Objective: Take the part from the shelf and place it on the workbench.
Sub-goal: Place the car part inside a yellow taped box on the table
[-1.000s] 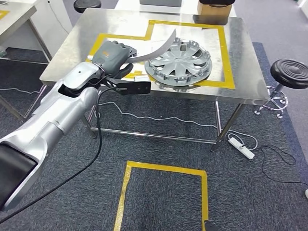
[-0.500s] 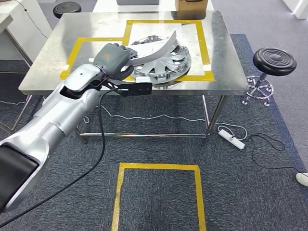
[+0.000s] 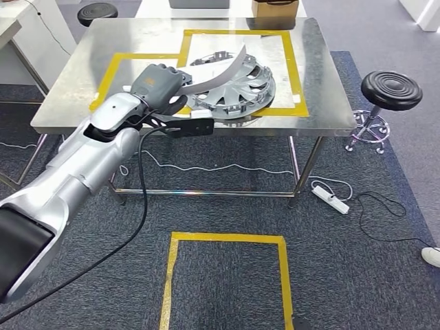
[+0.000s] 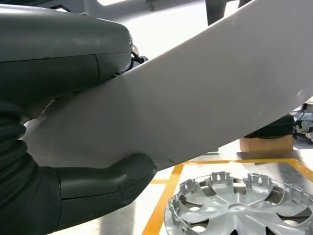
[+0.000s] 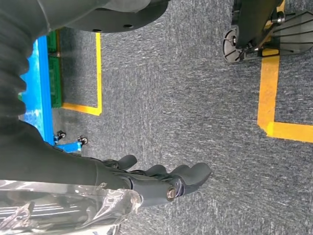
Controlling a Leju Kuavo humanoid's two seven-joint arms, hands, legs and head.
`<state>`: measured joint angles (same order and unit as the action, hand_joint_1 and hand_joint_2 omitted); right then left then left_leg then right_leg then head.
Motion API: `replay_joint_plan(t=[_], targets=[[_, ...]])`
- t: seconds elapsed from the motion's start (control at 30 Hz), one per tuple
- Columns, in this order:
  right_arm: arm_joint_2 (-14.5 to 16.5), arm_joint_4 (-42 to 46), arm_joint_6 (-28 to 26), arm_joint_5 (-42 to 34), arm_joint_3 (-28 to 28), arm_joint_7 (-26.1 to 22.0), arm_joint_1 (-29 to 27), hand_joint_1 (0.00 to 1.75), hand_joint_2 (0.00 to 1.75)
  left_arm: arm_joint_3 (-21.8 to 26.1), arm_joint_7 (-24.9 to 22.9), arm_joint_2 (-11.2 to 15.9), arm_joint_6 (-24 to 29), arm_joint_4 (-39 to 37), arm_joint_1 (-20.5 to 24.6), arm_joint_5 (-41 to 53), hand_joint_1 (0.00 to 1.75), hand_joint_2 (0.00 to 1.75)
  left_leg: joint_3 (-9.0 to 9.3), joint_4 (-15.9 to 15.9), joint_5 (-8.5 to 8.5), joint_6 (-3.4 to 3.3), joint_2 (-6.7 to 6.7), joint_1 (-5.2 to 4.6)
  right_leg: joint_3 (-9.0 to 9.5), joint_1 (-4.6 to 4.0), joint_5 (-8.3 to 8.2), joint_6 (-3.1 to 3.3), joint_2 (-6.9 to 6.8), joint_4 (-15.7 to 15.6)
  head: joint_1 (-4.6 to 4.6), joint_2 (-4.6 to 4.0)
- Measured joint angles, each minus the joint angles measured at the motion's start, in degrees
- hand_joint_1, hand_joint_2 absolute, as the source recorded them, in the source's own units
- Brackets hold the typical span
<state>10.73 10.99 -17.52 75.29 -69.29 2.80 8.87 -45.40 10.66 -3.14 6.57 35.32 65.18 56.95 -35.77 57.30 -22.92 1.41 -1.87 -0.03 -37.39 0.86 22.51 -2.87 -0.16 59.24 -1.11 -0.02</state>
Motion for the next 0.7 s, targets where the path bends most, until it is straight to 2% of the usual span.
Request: replay_joint_plan(t=[0.17,0.57,0.7], targets=[[0.0,0.0,0.4,0.4,0.2,0.1,0.1,0.0,1.75,-0.1,-2.2,0.2,0.1,-1.1,0.4,0.8,1.75,1.75,-0.06,0.0,0.04,-0.07,0.0,-0.04,0.02,0.05,-0.09,-0.08,0.0,-0.1,0.0,0.0],[0.0,0.0,0.4,0.8,0.6,0.4,0.0,0.0,1.75,-0.3,-4.1,1.3,1.5,-5.6,1.2,3.0,1.75,1.75,-0.08,0.0,0.09,-0.11,0.0,-0.04,0.0,0.05,-0.1,-0.09,-0.01,-0.1,0.01,0.0],[0.0,0.0,0.4,0.8,0.6,0.3,0.1,0.0,1.75,-0.6,-6.3,1.3,1.3,-6.5,2.0,4.9,1.75,1.75,-0.09,0.0,0.09,-0.12,0.0,-0.04,0.0,0.05,-0.1,-0.09,-0.01,-0.1,0.02,0.0]])
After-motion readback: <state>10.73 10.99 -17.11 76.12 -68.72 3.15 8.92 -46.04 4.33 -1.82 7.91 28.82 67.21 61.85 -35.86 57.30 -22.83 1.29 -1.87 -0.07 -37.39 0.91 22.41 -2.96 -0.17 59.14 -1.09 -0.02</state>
